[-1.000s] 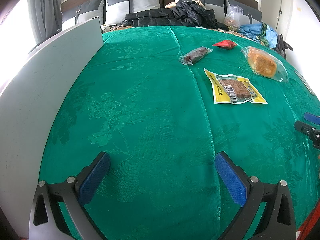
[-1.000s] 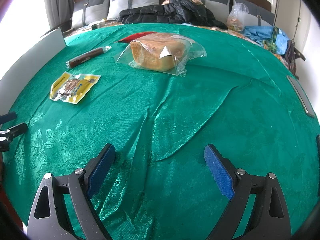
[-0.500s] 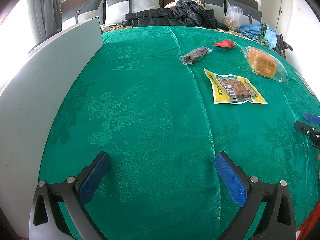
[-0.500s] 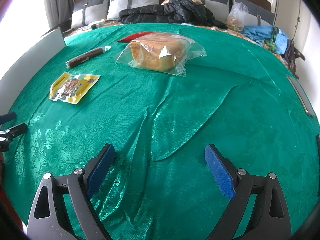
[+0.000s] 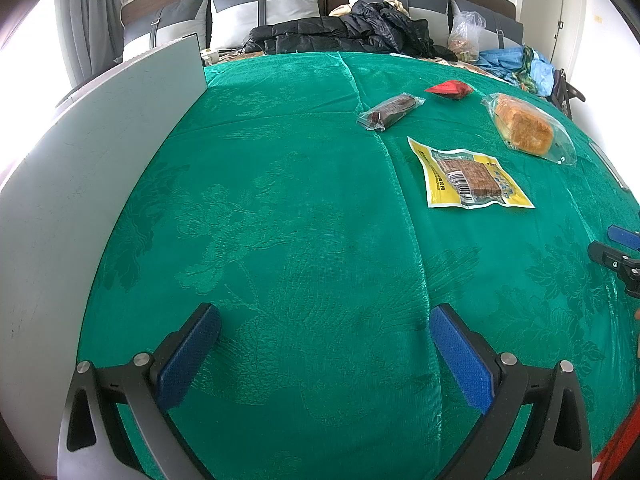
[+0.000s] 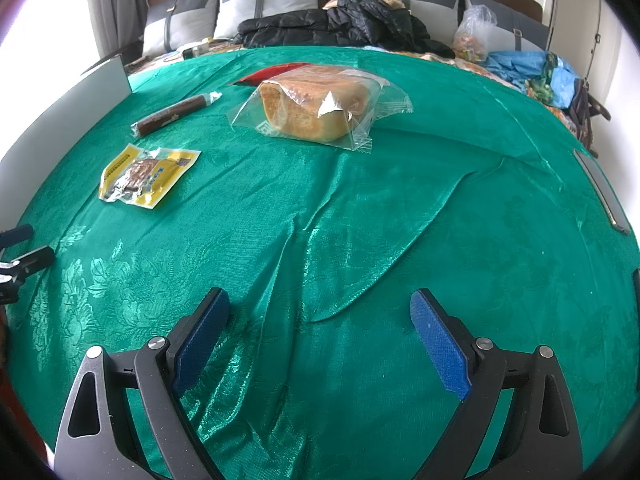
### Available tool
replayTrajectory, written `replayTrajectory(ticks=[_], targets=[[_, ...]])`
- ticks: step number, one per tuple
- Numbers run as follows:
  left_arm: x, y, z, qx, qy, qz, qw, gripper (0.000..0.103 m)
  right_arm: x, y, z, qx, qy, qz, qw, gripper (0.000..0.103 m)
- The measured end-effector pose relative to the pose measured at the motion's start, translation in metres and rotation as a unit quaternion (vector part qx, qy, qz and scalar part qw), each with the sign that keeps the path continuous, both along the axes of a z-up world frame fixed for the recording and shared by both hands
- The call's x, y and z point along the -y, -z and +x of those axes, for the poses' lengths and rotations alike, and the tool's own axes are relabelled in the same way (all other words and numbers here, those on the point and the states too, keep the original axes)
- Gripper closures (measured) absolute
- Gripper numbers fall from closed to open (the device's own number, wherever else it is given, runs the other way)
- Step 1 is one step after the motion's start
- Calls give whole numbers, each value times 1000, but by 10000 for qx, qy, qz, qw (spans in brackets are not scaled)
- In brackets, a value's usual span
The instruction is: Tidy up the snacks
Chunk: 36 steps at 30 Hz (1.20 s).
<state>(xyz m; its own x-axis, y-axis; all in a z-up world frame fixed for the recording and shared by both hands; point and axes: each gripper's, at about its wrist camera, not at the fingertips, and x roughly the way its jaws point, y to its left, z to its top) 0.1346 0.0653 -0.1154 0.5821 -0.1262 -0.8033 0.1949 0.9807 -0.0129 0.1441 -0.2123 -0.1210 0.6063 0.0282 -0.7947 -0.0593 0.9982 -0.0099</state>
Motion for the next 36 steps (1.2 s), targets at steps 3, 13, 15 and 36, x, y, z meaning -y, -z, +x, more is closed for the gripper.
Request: replayTrajectory(ticks=[3,13,15,36], targets=[[0,0,0,1,0,0,10000,0,0,1,0,-1,0,6,10000,9],[-2,-2,6,-207,81,56,9997,0,0,0,0,-2,2,5,10000,9],[-1,-5,17,-666,276,116,9973,1,0,0,0,-1,4,2,10000,9],[110,-23,209,-1024,1014,234,9893,86,0,0,0,-2,5,13,10000,9]])
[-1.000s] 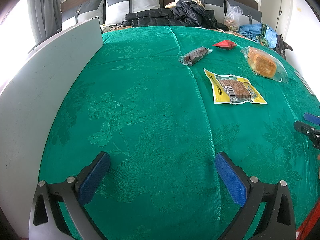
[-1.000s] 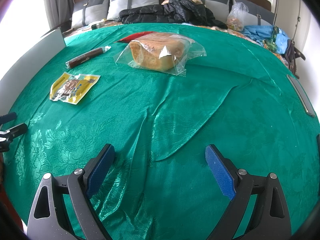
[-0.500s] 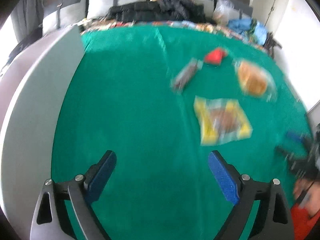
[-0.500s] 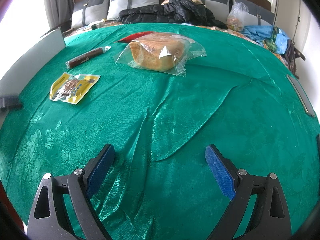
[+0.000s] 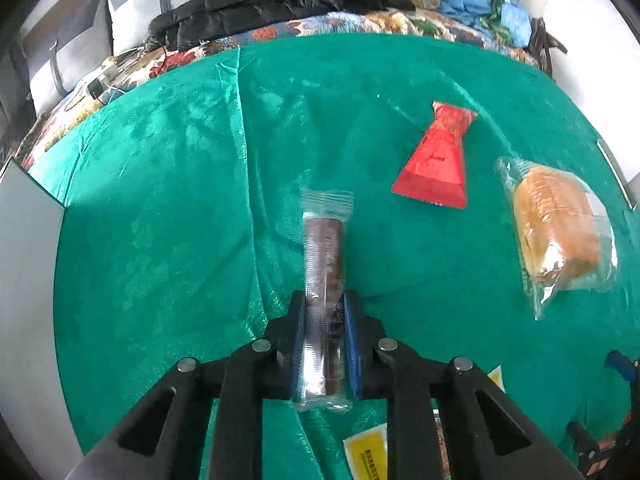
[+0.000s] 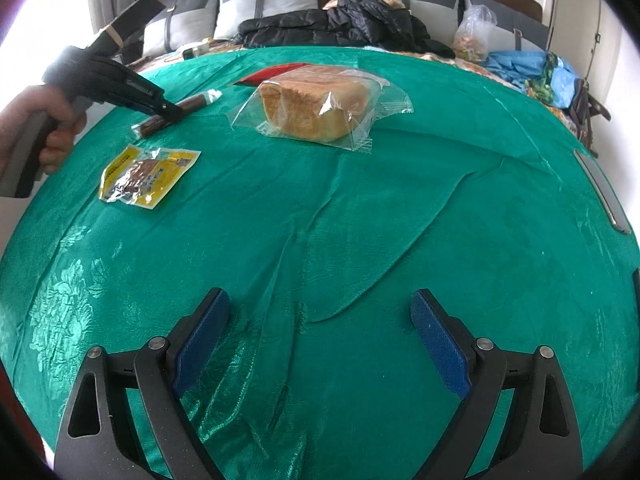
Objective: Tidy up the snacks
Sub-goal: 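Grasp the brown bar in clear wrapper with the left tool, then lower the brown bar onto the green sheet and open the left tool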
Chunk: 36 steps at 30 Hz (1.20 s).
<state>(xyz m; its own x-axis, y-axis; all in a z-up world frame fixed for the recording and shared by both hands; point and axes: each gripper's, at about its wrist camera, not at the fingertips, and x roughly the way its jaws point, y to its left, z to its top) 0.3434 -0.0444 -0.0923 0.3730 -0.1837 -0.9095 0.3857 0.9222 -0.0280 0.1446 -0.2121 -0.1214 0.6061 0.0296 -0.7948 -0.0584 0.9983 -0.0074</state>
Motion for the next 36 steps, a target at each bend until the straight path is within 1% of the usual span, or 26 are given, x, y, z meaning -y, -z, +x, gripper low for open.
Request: replayTrajectory(ticks=[2,4,5,7,10,13,15,16,17,18,19,20,22,23,24,26,29,36], targets=[[-13,-3,-7,76,-223,-45,9997,86,0,0,0,0,1,-1,10000,9],[-36,-8,-20,38,-555,-279,9981,86,0,0,0,0,0,0,10000,9],[-54,-12,-31,-2,-765,-440,9961,86,0,0,0,-1,1,0,10000,9],[-79,-17,-55,-36,-968,-542,9938,86,0,0,0,0,1,1,10000,9],[-115,-18,-106,-122,-1129,-458,9925,86,-1,0,0,0,2,2,10000,9],[-130,-8,-145,-105,-1174,-282,9926,86,0,0,0,0,3,2,10000,9],[-135,3,-162,-57,-1239,-149,9922,85,0,0,0,0,3,2,10000,9],[-137,6,-170,66,-1286,-205,9915,82,-1,0,0,0,3,2,10000,9],[-140,7,-175,259,-1348,-279,9901,66,-1,0,0,0,4,2,10000,9],[-141,8,-177,324,-1401,-282,9892,58,0,0,0,0,4,-1,10000,9],[-142,9,-178,419,-1463,-291,9879,35,0,0,0,-1,4,0,10000,9],[-142,12,-177,437,-1595,-217,9860,20,-1,0,0,-1,4,2,10000,9],[-141,18,-177,567,-1659,-189,9843,18,-1,0,0,0,4,3,10000,9],[-138,20,-176,719,-1623,-31,9841,13,-1,0,0,0,4,5,10000,9],[-139,21,-175,815,-1605,-35,9837,12,0,0,0,-1,5,5,10000,9],[-141,24,-175,911,-1666,-89,9818,5,-1,0,0,-1,5,4,10000,9],[-145,27,-174,1001,-1674,-110,9807,0,0,0,0,-1,5,3,10000,9],[-150,26,-174,972,-1657,-159,9812,0,-1,1,0,-9,25,4,10000,9]])
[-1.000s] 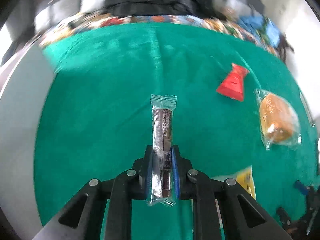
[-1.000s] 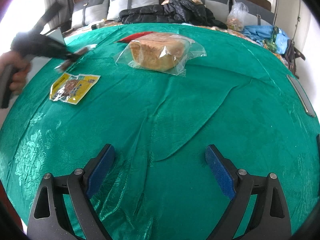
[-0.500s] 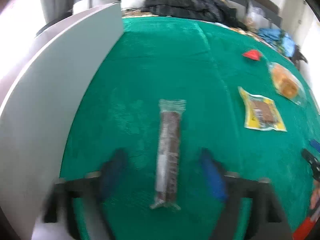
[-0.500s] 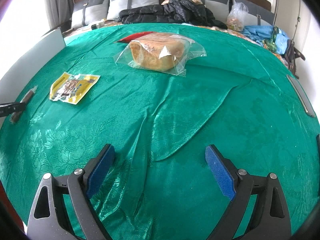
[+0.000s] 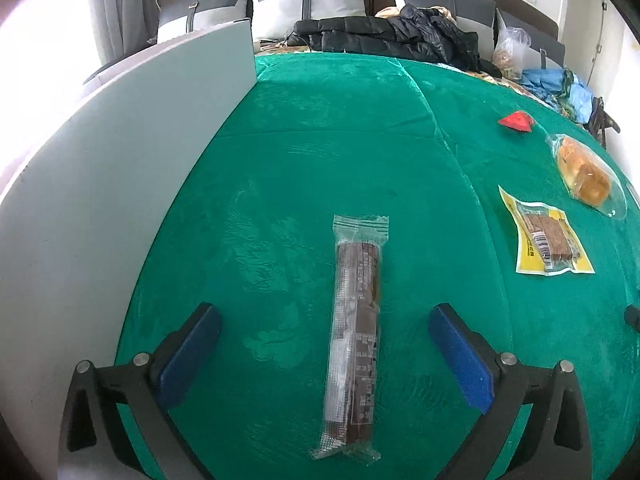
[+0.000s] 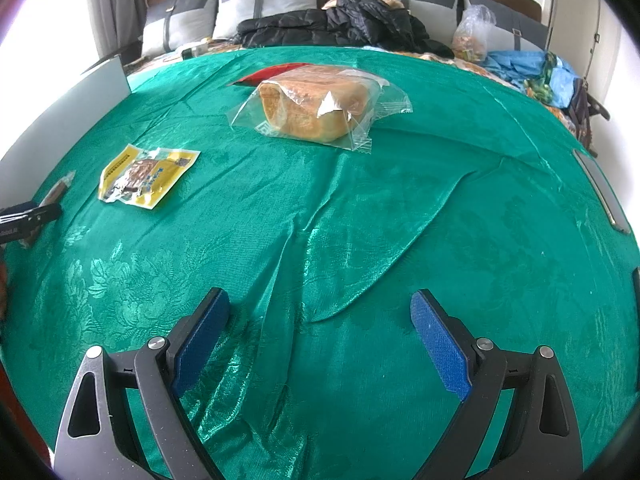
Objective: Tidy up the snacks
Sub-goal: 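Lower the brown bar onto the green sheet and open the left tool, then grasp the red wrapped pastry with the right tool and lift it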
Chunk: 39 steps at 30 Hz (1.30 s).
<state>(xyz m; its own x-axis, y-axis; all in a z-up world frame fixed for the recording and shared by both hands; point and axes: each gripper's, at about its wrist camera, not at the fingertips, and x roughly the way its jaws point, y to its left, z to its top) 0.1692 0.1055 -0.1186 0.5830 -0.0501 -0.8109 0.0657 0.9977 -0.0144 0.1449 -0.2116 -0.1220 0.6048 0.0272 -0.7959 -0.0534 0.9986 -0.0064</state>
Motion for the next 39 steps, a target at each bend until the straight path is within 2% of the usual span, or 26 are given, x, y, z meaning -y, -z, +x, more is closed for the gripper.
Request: replayTrajectory(ticks=[3,4,6,9,12,15,18,19,21,24,25,26,27,28,30,34,37,39], targets=[[0,-1,-2,2,-1,-2,10000,0,-5,-6,12,-485,-171,-21,9987,13],[0,-1,-2,2,-1,-5,10000,0,-11,-19,21,-516,-254,104,9983,13],[0,-1,-2,1,-1,1,10000,0,-22,-51,40,-233,-381,404,9982,12],[0,-1,-2,2,0,-4,10000,0,-44,-108,102,151,-413,717,9965,11],[0,-1,-2,2,0,-4,10000,0,-56,-128,175,76,-150,801,9966,11],[0,-1,-2,1,0,-8,10000,0,-51,-107,248,-474,529,773,9945,11],[0,0,-1,2,3,-7,10000,0,-35,-63,294,-1254,1175,1315,9763,13],[0,0,-1,2,3,-10,10000,0,-33,-52,302,-1427,1333,1362,9712,13],[0,-1,-1,2,4,-9,10000,0,-33,-36,311,-1594,1460,1422,9659,13],[1,-1,1,1,6,-9,10000,0,-37,-22,322,-1706,1444,1234,9669,14],[1,-1,1,2,6,-10,10000,0,-37,-20,323,-1674,1436,1154,9685,19],[1,-1,1,0,6,-9,10000,0,-37,-19,323,-1635,1423,1110,9699,52],[1,-1,1,2,6,-11,10000,0,-37,-19,321,-1582,1440,923,9725,78],[1,-1,1,2,6,-10,10000,0,-35,-20,319,-1560,1436,862,9734,88],[1,-1,1,1,6,-11,10000,0,-30,-23,313,-1514,1322,1127,9731,89],[1,-1,1,1,6,-10,10000,0,-27,-65,279,-878,765,1418,9830,89],[0,-1,1,1,7,-9,10000,0,-25,-95,244,-814,271,1819,9796,89],[0,-1,1,1,7,-10,10000,0,-22,-109,209,-901,-78,1899,9776,89]])
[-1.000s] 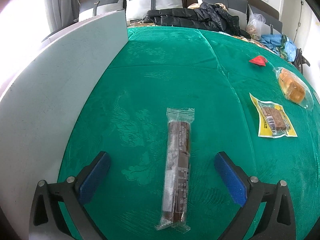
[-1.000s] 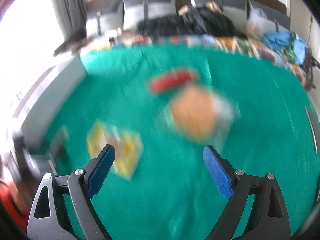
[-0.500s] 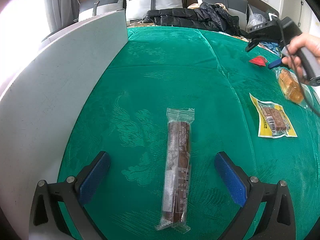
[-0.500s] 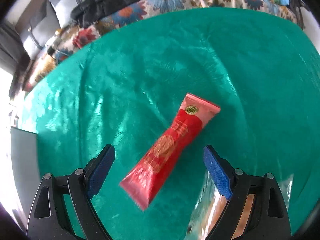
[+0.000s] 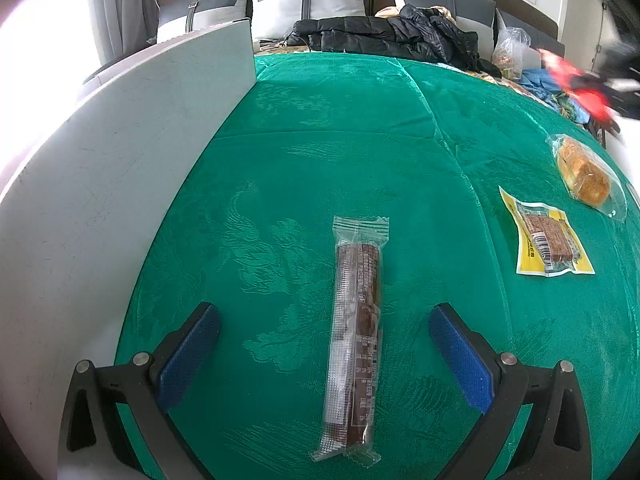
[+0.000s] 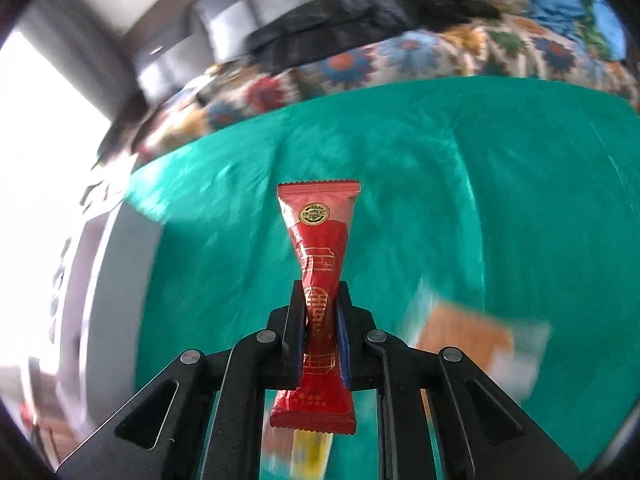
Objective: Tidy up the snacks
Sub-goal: 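Grasp the red wrapped pastry with the right tool and lift it, then lower the red pastry onto the green sheet and open the right tool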
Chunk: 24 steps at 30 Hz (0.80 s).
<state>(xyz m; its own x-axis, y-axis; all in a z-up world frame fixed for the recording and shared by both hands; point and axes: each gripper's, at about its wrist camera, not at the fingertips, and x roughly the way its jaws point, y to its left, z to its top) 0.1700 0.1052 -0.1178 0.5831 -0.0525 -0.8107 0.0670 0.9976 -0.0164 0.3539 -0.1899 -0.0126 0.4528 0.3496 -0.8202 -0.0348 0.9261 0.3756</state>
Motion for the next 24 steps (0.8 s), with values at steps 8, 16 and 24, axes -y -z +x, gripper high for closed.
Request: replayTrajectory(ticks=[8,16,24], targets=[[0,0,0,0,1,1,10000,0,1,40,-134,-273,-869,-1225,9883,89],[0,0,0,0,1,1,10000,0,-10,99,-215,456,-624,-1967,9774,70],[0,0,0,-1,2,2,10000,0,-12,109,-229,1036,-208,-1812,9778,19]])
